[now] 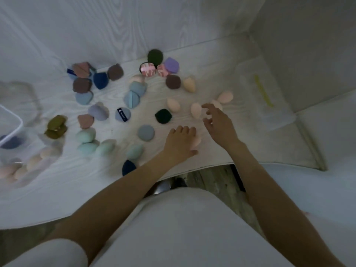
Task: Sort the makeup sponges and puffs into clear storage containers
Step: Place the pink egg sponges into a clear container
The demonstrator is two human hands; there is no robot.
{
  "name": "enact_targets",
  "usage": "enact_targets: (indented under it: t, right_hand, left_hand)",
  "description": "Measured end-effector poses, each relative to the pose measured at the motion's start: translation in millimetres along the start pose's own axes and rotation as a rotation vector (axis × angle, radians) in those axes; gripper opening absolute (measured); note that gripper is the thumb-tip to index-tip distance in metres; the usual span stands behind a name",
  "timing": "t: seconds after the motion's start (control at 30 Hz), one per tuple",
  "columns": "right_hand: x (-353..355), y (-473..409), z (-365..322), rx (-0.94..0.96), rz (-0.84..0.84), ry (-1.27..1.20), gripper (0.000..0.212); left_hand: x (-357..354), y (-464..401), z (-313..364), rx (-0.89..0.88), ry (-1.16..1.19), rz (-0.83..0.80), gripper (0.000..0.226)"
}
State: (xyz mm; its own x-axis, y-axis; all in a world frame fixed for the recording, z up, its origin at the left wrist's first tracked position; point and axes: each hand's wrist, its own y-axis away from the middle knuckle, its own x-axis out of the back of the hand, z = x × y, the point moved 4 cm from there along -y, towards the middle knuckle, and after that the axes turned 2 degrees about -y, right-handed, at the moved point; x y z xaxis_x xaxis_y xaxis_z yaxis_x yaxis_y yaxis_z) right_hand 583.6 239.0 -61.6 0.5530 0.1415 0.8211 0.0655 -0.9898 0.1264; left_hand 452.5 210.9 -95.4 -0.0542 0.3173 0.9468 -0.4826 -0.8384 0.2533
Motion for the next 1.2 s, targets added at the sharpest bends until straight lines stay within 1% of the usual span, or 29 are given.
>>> enact_targets:
  t: [0.07,0.13,0.2,0.27,0.33,0.4,0.47,0.5,0.53,0.6,0.67,0.73,0.83,0.9,0.97,1.0,1.07,1.2]
  right_hand:
    - [-3.6,-14.0,-6.1,0.040,-0.017,0.000,0.037]
    - [-9.9,-27.3,-7.7,0.048,-0.058,0.050,0.037]
    - [-20.4,-37.5,-4.7,0.021,-0.139,0.080,0.041]
    - [-30.4,-43.1,-0.7,-0.012,-0.185,0.051,0.049]
    - [-30.3,-44.1,-1.3,-0.025,-0.136,0.038,0.048]
    - [-25.7,-39.7,-13.7,0.029,-0.021,0.047,0.038]
    - [-21.6,-29.6,-38.9,0.145,0.099,-0.068,0.033]
    - [-26.7,-23.3,-60.6,0.206,0.104,-0.161,0.033]
    - [-34.5,-16.2,-81.5,0.243,0.060,-0.250,0.033]
    - [-58.1,-4.8,-119.6,0.243,-0.101,-0.397,0.034]
    - [-87.9,4.4,-158.5,0.248,-0.250,-0.444,0.033]
    - [-113.0,8.0,-194.5,0.258,-0.327,-0.437,0.031]
    - [-148.1,9.1,-249.3,0.263,-0.392,-0.444,0.029]
    - [-168.6,7.3,-283.9,0.309,-0.393,-0.428,0.027]
    - [-182.0,4.4,-308.8,0.363,-0.377,-0.420,0.026]
    - [-192.1,2.5,-323.8,0.383,-0.364,-0.419,0.026]
    - [-203.3,0.4,-342.3,0.414,-0.340,-0.417,0.026]
    - [-216.6,-2.3,-363.6,0.407,-0.281,-0.382,0.027]
  left_hand:
    - [-1.6,-4.3,2.5,0.034,0.008,0.065,0.041]
    - [4.6,-3.6,-2.2,0.095,0.104,0.130,0.033]
    - [15.5,4.3,-14.2,0.168,0.348,0.167,0.031]
    - [28.9,19.7,-32.3,0.224,0.615,0.246,0.030]
    - [38.2,40.8,-53.6,0.269,0.747,0.335,0.030]
    - [43.2,70.2,-76.7,0.325,0.813,0.419,0.031]
    - [44.7,100.4,-97.6,0.399,0.909,0.490,0.032]
    - [44.4,119.6,-111.4,0.458,0.947,0.529,0.032]
    - [43.5,137.2,-124.1,0.520,0.978,0.564,0.031]
    - [42.0,168.6,-146.4,0.636,1.042,0.624,0.031]
    - [42.5,201.2,-168.4,0.742,1.104,0.702,0.032]
    - [43.7,230.9,-189.4,0.819,1.150,0.783,0.034]
    - [43.2,276.5,-230.6,0.899,1.126,0.845,0.030]
    - [46.5,304.6,-263.5,0.933,1.030,0.905,0.024]
    - [54.8,317.9,-291.5,0.921,0.911,0.940,0.024]
    - [58.4,323.0,-311.6,0.906,0.868,0.932,0.025]
    - [60.9,318.5,-341.5,0.880,0.772,0.849,0.026]
    - [48.7,294.2,-382.9,0.783,0.529,0.522,0.029]
